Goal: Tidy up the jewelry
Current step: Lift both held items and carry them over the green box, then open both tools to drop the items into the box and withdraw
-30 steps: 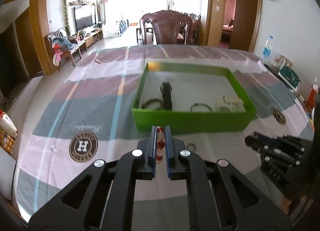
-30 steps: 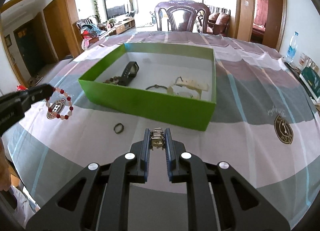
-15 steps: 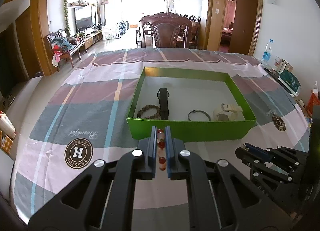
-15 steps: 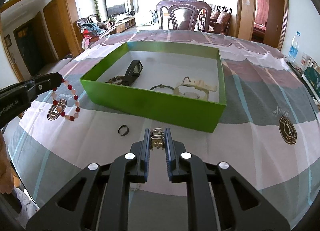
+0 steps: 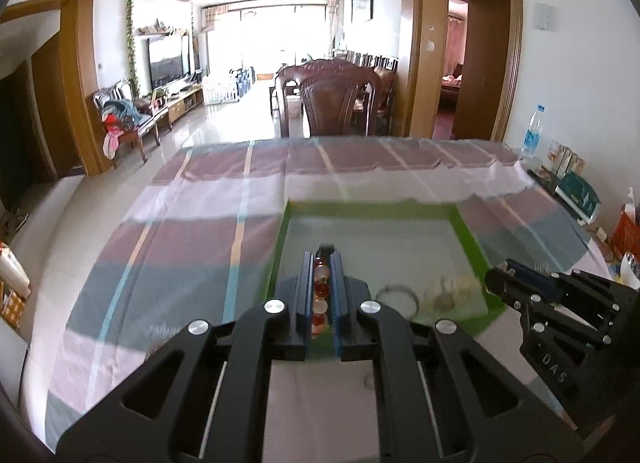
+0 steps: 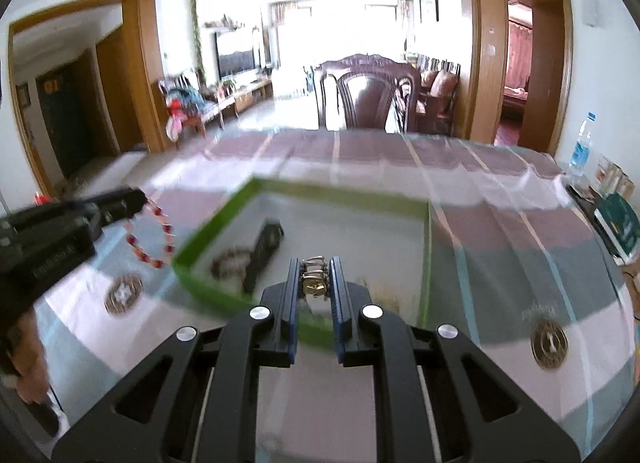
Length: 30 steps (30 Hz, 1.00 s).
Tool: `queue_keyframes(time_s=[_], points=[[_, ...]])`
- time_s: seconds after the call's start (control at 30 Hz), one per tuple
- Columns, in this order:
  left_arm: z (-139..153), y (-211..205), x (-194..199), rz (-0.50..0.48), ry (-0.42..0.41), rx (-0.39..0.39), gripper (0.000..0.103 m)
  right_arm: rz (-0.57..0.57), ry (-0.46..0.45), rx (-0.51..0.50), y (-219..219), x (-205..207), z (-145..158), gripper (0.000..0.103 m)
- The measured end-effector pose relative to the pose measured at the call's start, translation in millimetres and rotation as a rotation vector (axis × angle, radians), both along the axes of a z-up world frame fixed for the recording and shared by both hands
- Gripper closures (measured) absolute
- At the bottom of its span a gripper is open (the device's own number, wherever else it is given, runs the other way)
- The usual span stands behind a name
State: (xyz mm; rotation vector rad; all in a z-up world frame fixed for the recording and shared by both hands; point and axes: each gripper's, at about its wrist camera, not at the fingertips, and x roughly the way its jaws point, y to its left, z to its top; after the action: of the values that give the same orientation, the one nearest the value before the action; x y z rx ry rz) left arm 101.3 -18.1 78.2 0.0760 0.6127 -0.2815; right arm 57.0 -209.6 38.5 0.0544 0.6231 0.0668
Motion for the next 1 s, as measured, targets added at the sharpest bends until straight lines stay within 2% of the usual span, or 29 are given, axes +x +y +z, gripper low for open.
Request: queue_keyframes(time_s=[0.1, 0.33, 0.47, 0.53, 0.57, 0.6, 0.63, 0.73, 0.83, 0.9, 1.0], points=[[-0.7, -10.2, 23.5, 0.002, 0.008, 0.015, 0.095, -0.014, -0.005, 0.01, -3.8, 23.5, 3.8, 0.089], [-52.0, -20.9, 72.5, 0.009, 0.136, 0.043, 0.095, -0.048, 0.176, 0.018, -5.2, 75.7, -55.7, 0.089], [-72.3, -23.3, 84.7, 0.015, 0.174, 0.066, 0.095, -0.064, 0.216, 0.01, -6.4, 83.9, -72.7, 0.089], [-73.9, -23.2, 86.6, 0.014, 0.179, 0.05, 0.091, -0.072, 0.22, 0.008, -6.9, 84.2, -75.3, 0.078], [-73.0, -22.6, 86.1, 0.017, 0.176, 0.043, 0.086, -0.075, 0.219, 0.01, -7.5, 83.2, -75.1, 0.052], [-71.6, -21.9, 84.6, 0.02, 0.172, 0.038, 0.07, -0.082, 0.209, 0.016, -9.2, 80.4, -73.1, 0.039], [-68.6, -20.1, 81.1, 0.024, 0.157, 0.036, 0.06, -0.091, 0.193, 0.023, -11.0, 76.9, -70.9, 0.039], [-62.0, -14.3, 65.2, 0.035, 0.134, 0.051, 0.059, -0.073, 0.151, 0.04, -15.7, 52.4, -56.2, 0.039], [-62.0, -1.7, 37.0, 0.057, 0.144, 0.072, 0.057, -0.046, 0.125, 0.049, -19.7, 19.4, -47.6, 0.039], [-68.5, 5.6, 16.1, 0.058, 0.162, 0.07, 0.052, -0.009, 0.142, 0.058, -20.7, -9.7, -53.1, 0.039], [-88.7, 8.7, -7.2, 0.033, 0.199, 0.074, 0.046, 0.047, 0.228, 0.054, -16.2, -34.6, -79.4, 0.039]])
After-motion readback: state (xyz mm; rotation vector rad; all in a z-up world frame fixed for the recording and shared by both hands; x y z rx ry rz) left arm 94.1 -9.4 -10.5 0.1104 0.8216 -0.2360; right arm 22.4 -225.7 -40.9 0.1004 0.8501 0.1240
